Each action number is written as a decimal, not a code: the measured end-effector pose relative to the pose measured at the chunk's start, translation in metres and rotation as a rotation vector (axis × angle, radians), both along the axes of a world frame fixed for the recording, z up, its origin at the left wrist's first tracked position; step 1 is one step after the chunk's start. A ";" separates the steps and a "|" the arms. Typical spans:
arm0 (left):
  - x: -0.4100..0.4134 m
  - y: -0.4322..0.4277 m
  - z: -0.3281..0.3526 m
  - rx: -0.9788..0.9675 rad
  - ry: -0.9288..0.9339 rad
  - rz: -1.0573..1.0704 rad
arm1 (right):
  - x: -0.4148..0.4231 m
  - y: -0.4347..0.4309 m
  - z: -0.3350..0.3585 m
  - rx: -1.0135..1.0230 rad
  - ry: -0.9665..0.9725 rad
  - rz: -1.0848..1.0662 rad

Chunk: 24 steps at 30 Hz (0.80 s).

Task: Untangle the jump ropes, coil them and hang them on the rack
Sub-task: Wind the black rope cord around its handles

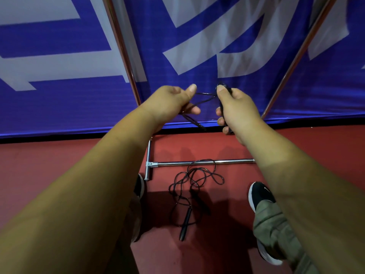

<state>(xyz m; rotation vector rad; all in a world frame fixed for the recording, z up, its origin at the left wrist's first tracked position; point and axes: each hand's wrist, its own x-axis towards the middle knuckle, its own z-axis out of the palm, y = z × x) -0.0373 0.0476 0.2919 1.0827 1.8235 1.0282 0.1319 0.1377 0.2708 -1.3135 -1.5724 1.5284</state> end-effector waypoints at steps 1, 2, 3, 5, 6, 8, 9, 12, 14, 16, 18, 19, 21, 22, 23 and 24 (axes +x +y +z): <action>0.001 0.001 0.002 0.040 -0.044 0.002 | 0.000 0.000 0.000 -0.008 0.005 0.001; 0.002 0.001 0.004 0.074 -0.099 -0.007 | 0.000 0.000 0.000 -0.019 0.014 0.000; 0.003 0.000 0.007 0.102 -0.144 -0.026 | 0.000 0.000 0.000 -0.029 0.026 -0.003; 0.004 -0.001 0.011 0.148 -0.169 -0.066 | 0.001 0.000 0.003 -0.035 0.037 -0.005; 0.004 -0.002 0.013 0.173 -0.164 -0.087 | 0.001 0.000 0.004 -0.034 0.041 -0.005; 0.004 -0.004 0.016 0.221 -0.132 -0.155 | 0.002 0.001 0.006 -0.059 0.065 -0.013; 0.004 -0.005 0.018 0.235 -0.103 -0.195 | 0.003 0.000 0.008 -0.082 0.081 -0.018; 0.003 -0.008 0.021 0.239 -0.051 -0.281 | 0.004 0.001 0.009 -0.134 0.116 -0.021; 0.003 -0.009 0.022 0.242 -0.037 -0.272 | 0.005 0.002 0.010 -0.168 0.158 -0.024; 0.004 -0.009 0.022 0.225 -0.029 -0.229 | 0.005 0.002 0.010 -0.204 0.194 -0.033; 0.002 -0.008 0.021 0.185 -0.044 -0.182 | 0.006 0.003 0.010 -0.233 0.219 -0.047; 0.000 -0.008 0.020 0.161 -0.029 -0.171 | 0.006 0.004 0.010 -0.246 0.229 -0.053; -0.003 -0.008 0.017 0.119 0.048 -0.184 | 0.007 0.005 0.011 -0.268 0.248 -0.064; -0.004 -0.009 0.017 0.106 0.081 -0.200 | 0.007 0.005 0.012 -0.275 0.254 -0.069; -0.004 -0.011 0.018 0.100 0.103 -0.218 | 0.008 0.005 0.012 -0.278 0.255 -0.075; -0.003 -0.012 0.020 0.098 0.112 -0.229 | 0.008 0.005 0.013 -0.277 0.252 -0.081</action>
